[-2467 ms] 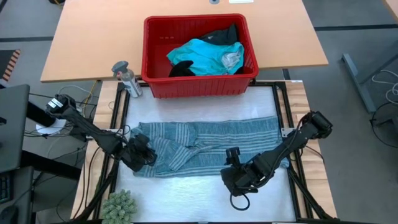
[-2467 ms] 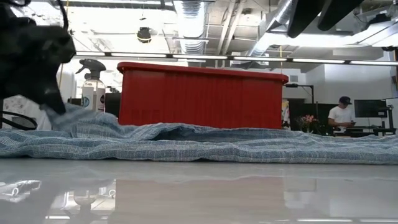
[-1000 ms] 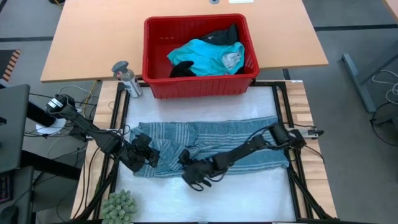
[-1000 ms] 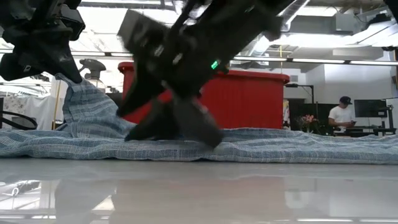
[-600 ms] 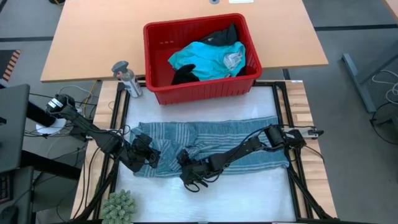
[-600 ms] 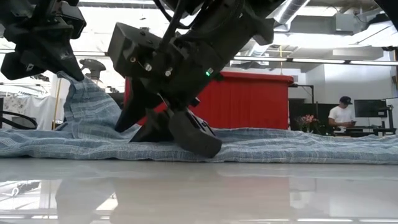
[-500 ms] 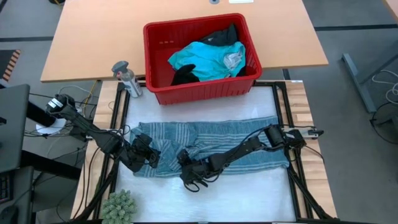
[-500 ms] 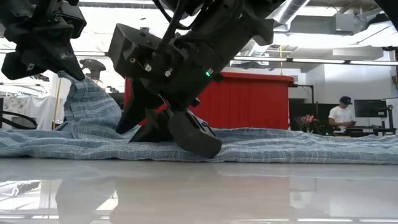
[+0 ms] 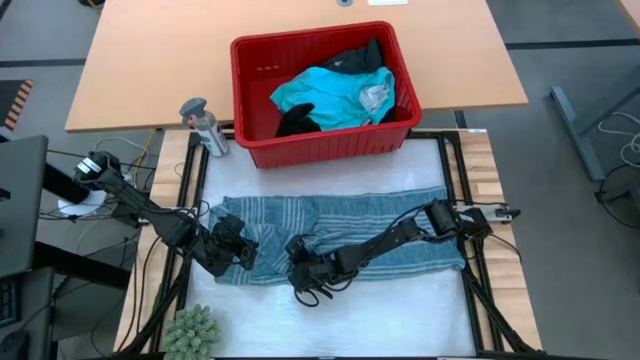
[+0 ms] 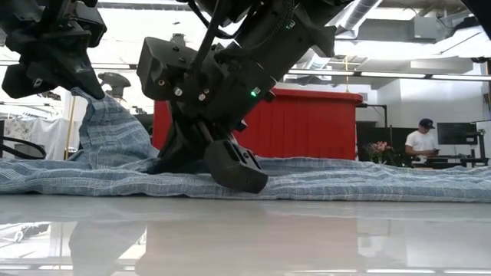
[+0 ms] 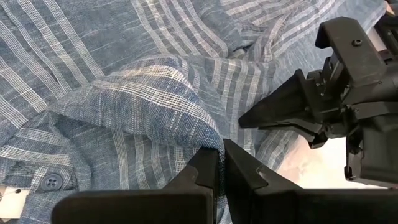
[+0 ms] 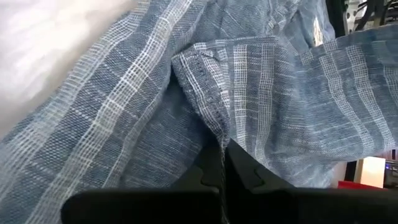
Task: Fold Laundry from Bin
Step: Fold the patterned blue shirt
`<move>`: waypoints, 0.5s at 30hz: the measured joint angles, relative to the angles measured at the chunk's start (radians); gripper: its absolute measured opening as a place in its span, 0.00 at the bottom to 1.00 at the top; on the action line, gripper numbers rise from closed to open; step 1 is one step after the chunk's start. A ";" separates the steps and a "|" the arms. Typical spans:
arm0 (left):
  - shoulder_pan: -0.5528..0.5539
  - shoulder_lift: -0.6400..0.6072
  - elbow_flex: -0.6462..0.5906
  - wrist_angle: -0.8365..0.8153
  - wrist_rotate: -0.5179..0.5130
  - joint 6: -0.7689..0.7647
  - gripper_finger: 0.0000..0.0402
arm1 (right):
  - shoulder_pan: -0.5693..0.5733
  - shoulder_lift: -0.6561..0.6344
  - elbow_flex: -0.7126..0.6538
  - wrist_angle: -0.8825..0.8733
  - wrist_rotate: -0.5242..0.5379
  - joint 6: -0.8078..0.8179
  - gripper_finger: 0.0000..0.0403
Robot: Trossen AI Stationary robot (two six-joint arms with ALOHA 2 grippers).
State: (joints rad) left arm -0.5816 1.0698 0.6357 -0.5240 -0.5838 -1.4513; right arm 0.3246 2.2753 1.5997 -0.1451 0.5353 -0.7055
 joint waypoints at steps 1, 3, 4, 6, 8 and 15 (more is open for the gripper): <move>0.000 -0.001 0.000 0.000 0.001 0.000 0.00 | 0.002 -0.003 0.000 -0.006 0.000 0.000 0.05; 0.000 -0.008 0.000 0.000 0.012 -0.003 0.00 | 0.003 -0.007 0.000 -0.004 0.009 0.000 0.06; 0.000 -0.013 0.000 0.000 0.018 -0.006 0.00 | 0.004 -0.015 0.000 -0.014 0.019 0.000 0.07; 0.000 -0.024 0.000 0.000 0.020 -0.010 0.00 | 0.005 -0.026 0.000 -0.025 0.021 0.003 0.07; 0.000 -0.036 0.000 0.000 0.020 -0.019 0.00 | 0.004 -0.041 0.001 -0.041 0.021 0.025 0.07; -0.001 -0.050 0.000 0.000 0.029 -0.035 0.00 | -0.013 -0.074 0.001 -0.090 -0.016 0.102 0.06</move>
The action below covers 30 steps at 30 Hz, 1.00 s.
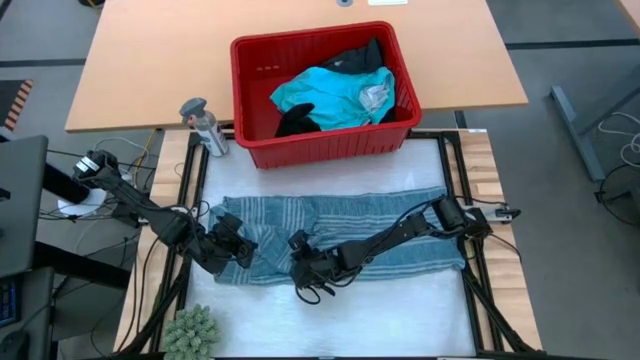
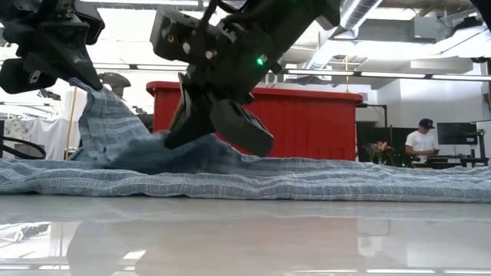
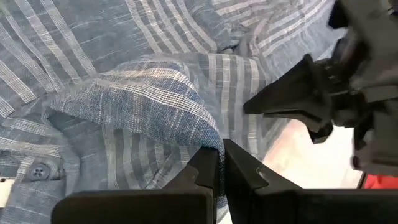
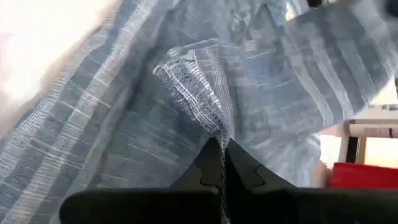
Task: Fold Laundry from Bin
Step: Fold the patterned blue shirt
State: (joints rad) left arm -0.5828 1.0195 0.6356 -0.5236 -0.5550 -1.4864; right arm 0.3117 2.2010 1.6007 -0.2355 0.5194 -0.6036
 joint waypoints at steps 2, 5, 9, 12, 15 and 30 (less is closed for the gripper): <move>-0.005 0.000 0.000 0.001 0.017 -0.010 0.00 | -0.001 -0.014 -0.001 -0.037 -0.005 0.011 0.06; -0.006 0.001 0.000 0.000 0.028 -0.027 0.00 | -0.008 -0.024 0.000 -0.046 -0.032 0.025 0.06; -0.006 0.001 0.000 0.001 0.061 -0.037 0.00 | -0.007 -0.043 -0.001 -0.069 -0.047 0.029 0.06; -0.006 0.001 0.000 0.000 0.109 -0.047 0.00 | -0.007 -0.057 -0.001 -0.093 -0.058 0.034 0.06; -0.008 0.001 0.000 0.000 0.151 -0.055 0.00 | -0.007 -0.075 -0.001 -0.133 -0.084 0.056 0.06; -0.035 -0.004 0.000 0.020 0.161 -0.069 0.00 | -0.036 -0.095 0.000 -0.190 -0.184 0.090 0.06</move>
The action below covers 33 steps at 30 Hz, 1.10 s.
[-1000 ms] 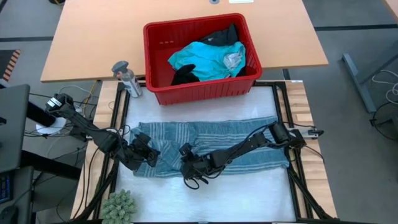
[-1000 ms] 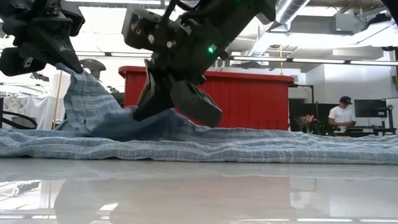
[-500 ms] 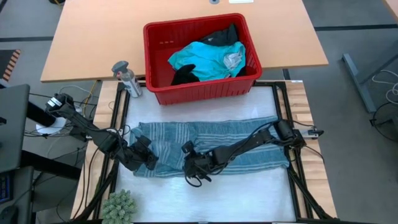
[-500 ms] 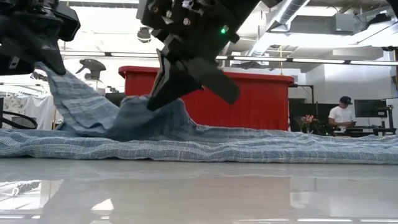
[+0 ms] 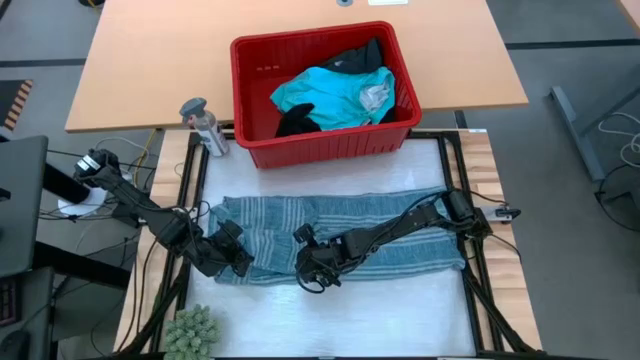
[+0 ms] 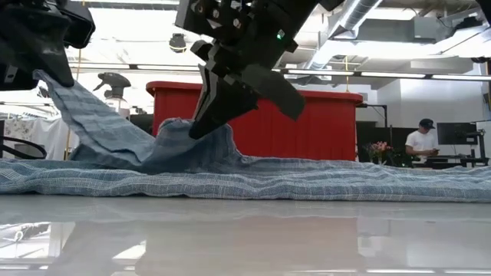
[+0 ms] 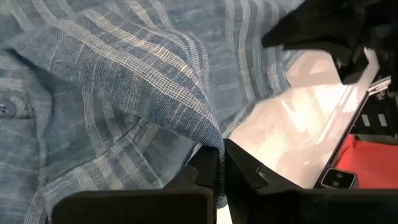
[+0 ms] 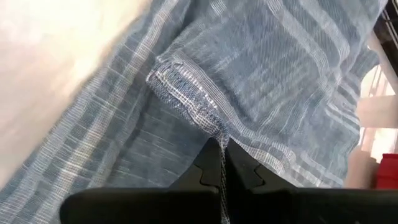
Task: Fold Laundry from Bin
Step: Fold the patterned blue shirt
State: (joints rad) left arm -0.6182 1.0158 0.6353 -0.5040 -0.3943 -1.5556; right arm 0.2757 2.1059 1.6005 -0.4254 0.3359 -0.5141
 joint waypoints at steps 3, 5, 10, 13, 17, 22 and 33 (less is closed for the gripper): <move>0.000 -0.014 0.000 0.002 0.013 0.002 0.00 | -0.005 -0.004 0.000 -0.013 -0.001 -0.013 0.06; -0.007 -0.019 0.000 0.004 0.020 0.003 0.00 | -0.011 -0.007 0.000 -0.023 -0.012 -0.010 0.06; -0.039 -0.021 0.000 0.002 0.024 0.005 0.00 | -0.011 -0.007 0.000 -0.033 -0.047 -0.010 0.06; -0.050 -0.007 0.000 -0.004 0.013 -0.001 0.00 | -0.013 -0.007 0.000 -0.037 -0.075 -0.009 0.06; -0.050 0.015 -0.018 -0.002 0.012 -0.002 0.00 | -0.017 -0.007 0.000 -0.042 -0.104 -0.009 0.06; -0.050 0.045 -0.040 0.000 0.013 -0.018 0.00 | -0.029 -0.007 -0.001 -0.065 -0.105 0.003 0.06; -0.050 0.066 -0.041 0.008 0.023 -0.015 0.00 | -0.050 -0.005 -0.016 -0.069 -0.178 0.036 0.06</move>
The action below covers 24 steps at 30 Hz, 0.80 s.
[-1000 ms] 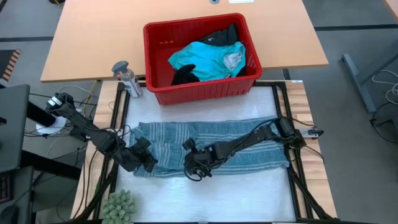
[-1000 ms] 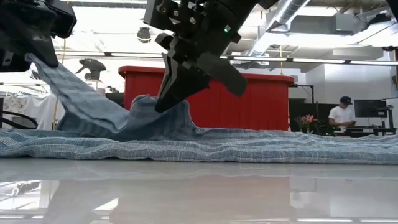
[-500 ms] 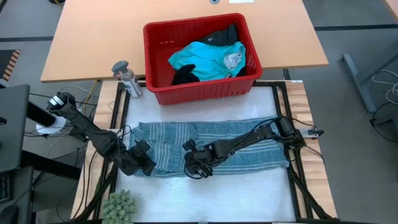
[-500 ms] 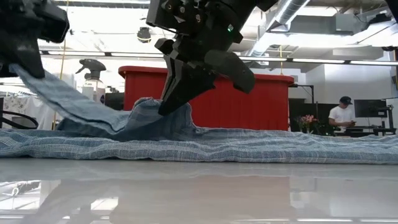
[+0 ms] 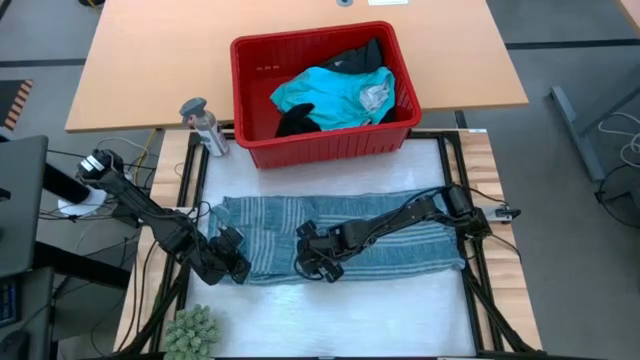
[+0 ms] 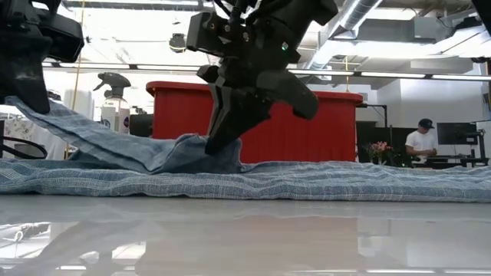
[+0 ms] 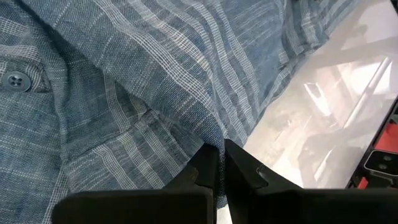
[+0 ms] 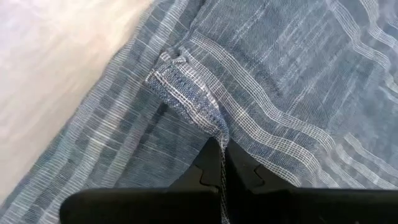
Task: Fold Laundry from Bin
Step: Fold the patterned blue shirt
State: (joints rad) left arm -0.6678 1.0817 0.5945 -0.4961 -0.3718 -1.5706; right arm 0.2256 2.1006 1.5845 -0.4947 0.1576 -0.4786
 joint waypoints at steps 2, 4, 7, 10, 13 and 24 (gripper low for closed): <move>0.000 0.000 0.000 0.000 -0.003 0.003 0.00 | -0.002 0.000 0.000 0.005 -0.003 0.000 0.06; 0.000 0.000 0.000 0.000 -0.011 0.003 0.00 | -0.005 0.000 0.000 0.005 -0.008 0.000 0.06; 0.000 0.000 0.000 0.000 -0.026 0.003 0.00 | -0.006 0.000 0.000 0.011 -0.027 0.000 0.06; 0.002 0.000 -0.009 0.021 -0.030 -0.004 0.00 | -0.006 0.000 0.000 0.018 -0.026 -0.001 0.06; 0.003 0.000 -0.011 0.028 -0.032 -0.024 0.00 | -0.006 0.000 0.000 0.015 -0.027 -0.001 0.06; 0.003 0.016 -0.011 0.045 -0.061 -0.059 0.00 | -0.009 0.000 0.000 0.016 -0.026 0.000 0.06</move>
State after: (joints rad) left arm -0.6651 1.0981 0.5831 -0.4508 -0.4328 -1.6295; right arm 0.2169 2.1006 1.5845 -0.4789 0.1312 -0.4789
